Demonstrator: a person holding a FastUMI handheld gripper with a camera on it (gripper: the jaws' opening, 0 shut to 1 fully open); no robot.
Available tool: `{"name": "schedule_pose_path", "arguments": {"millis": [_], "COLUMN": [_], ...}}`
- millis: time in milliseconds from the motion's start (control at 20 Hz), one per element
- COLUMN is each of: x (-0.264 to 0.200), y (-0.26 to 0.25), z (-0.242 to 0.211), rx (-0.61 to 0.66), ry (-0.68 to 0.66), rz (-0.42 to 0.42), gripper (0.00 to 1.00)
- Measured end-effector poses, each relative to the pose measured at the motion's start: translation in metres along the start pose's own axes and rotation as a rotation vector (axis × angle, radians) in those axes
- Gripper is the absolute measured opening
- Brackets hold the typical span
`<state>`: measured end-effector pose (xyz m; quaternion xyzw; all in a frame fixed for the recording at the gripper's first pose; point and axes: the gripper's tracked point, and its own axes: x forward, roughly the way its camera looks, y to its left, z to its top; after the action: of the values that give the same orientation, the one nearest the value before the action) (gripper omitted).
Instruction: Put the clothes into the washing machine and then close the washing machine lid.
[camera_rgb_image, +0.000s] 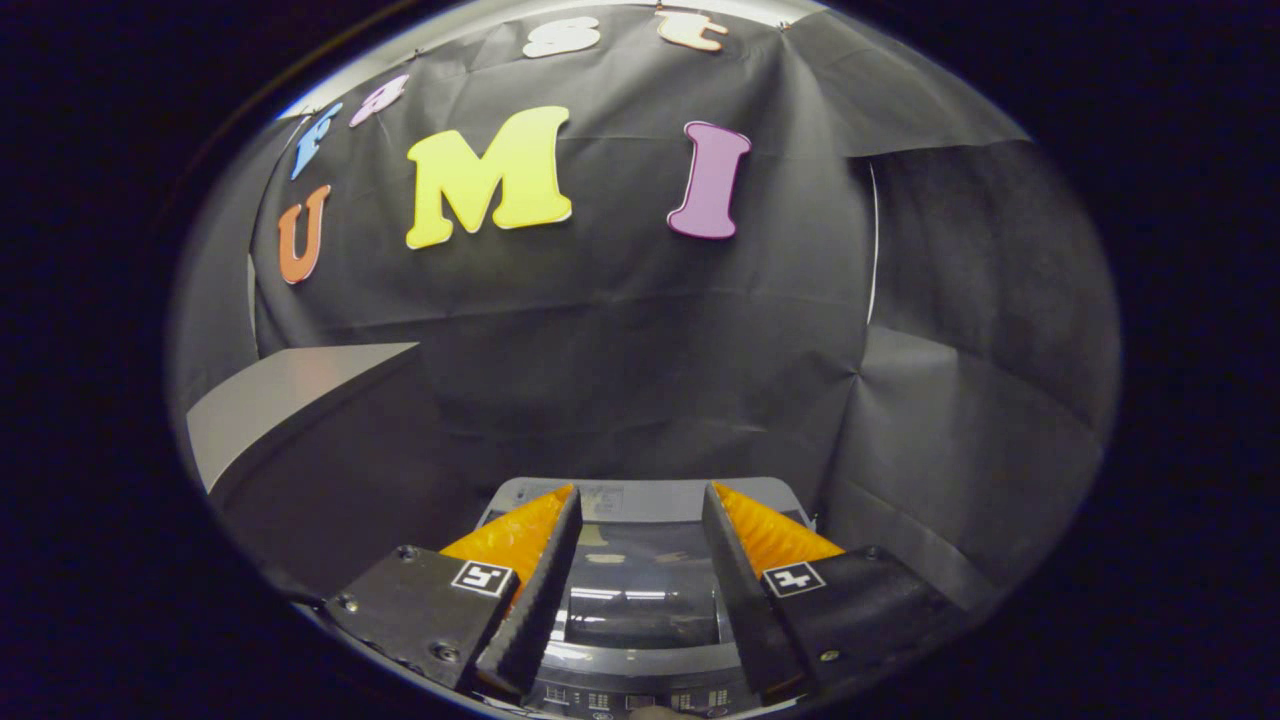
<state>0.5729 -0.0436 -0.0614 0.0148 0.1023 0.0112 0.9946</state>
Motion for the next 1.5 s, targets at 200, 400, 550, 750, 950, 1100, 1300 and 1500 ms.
{"name": "schedule_pose_path", "arguments": {"millis": [200, 400, 550, 750, 950, 1100, 1300, 1500], "x": [-0.020, -0.055, -0.100, -0.180, -0.267, -0.336, -0.418, -0.473], "y": [-0.002, 0.002, 0.005, 0.016, 0.024, 0.034, 0.050, 0.058], "z": [-0.013, -0.036, -0.063, -0.101, -0.132, -0.142, -0.139, -0.127], "rx": [-0.003, -0.016, -0.020, 0.000, -0.010, -0.010, 0.004, 0.017], "ry": [0.008, 0.022, 0.037, 0.048, 0.060, 0.051, 0.004, -0.081], "rz": [-0.012, -0.025, -0.056, -0.106, -0.157, -0.173, -0.145, -0.098], "gripper": [0.77, 0.77, 0.78, 0.78, 0.78, 0.78, 0.78, 0.80]}}
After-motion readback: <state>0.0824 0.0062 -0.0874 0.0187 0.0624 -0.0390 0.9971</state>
